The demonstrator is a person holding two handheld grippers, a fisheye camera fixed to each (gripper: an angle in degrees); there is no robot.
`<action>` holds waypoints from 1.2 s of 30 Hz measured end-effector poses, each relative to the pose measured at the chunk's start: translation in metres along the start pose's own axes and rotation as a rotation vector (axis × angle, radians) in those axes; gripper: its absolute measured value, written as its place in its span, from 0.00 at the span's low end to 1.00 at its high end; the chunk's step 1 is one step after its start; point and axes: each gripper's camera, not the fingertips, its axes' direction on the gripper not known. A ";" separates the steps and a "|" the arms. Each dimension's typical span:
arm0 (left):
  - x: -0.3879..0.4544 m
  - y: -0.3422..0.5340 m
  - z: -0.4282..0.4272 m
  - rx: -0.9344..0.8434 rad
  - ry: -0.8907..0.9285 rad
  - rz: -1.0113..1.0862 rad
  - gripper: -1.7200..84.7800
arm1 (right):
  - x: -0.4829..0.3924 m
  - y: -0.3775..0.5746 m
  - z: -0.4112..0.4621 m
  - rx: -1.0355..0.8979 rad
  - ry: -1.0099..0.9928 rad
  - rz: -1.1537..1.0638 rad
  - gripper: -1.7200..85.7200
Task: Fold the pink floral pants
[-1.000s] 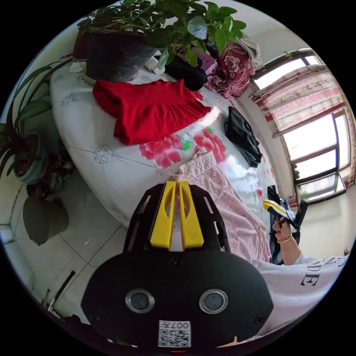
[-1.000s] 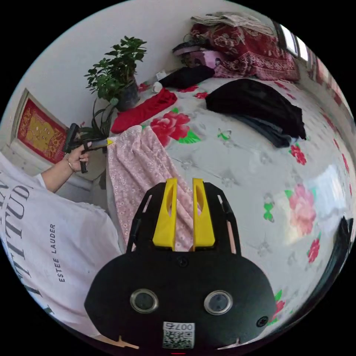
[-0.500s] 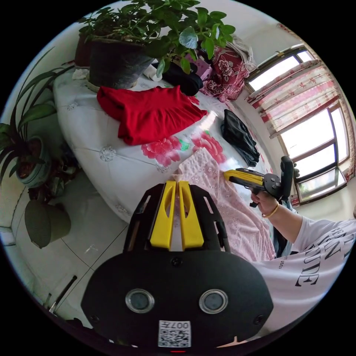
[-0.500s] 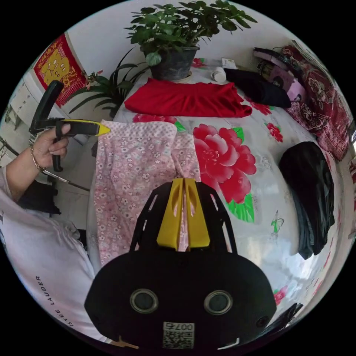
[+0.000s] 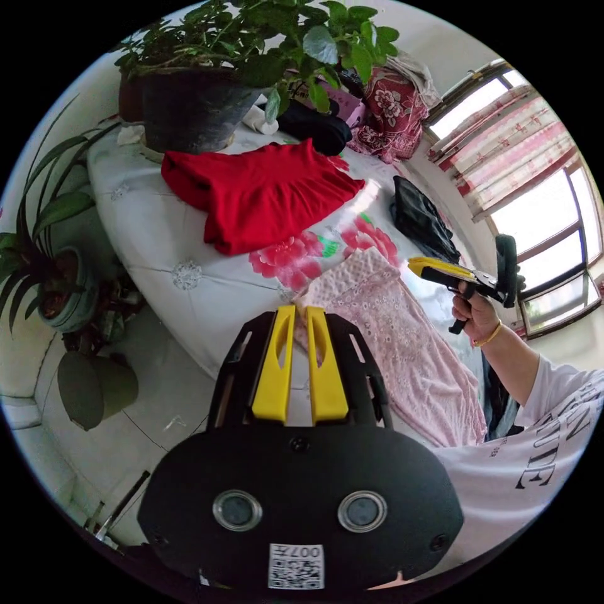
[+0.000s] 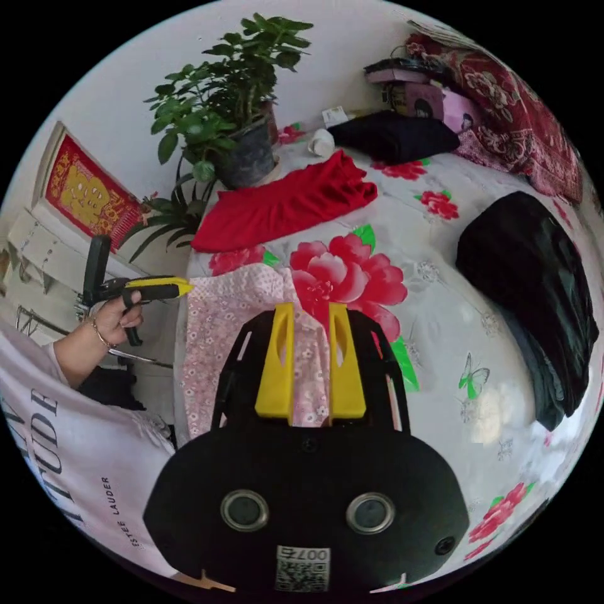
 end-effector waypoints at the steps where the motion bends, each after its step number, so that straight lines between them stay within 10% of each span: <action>1: 0.000 0.001 0.002 -0.004 0.007 -0.003 0.03 | -0.004 -0.002 0.000 0.003 -0.003 -0.026 0.07; 6: 0.020 0.010 0.029 -0.006 0.020 -0.008 0.01 | -0.009 -0.025 0.045 -0.209 -0.106 -0.096 0.03; 11: 0.037 0.029 0.038 0.005 -0.058 0.022 0.02 | 0.004 -0.031 -0.015 0.199 0.054 0.104 0.03; 17: 0.068 0.036 0.053 0.058 -0.224 -0.019 0.08 | 0.035 -0.006 -0.042 0.179 -0.046 0.203 0.05; 22: 0.154 0.017 0.068 0.080 -0.280 0.327 0.08 | 0.054 0.128 -0.098 0.239 -0.082 0.407 0.07; 29: 0.368 0.011 0.214 -0.256 0.279 0.947 0.09 | 0.000 0.353 -0.147 0.218 0.082 0.911 0.09; 36: 0.541 0.100 0.350 -0.513 0.316 1.279 0.10 | -0.046 0.302 -0.107 0.092 0.262 0.619 0.09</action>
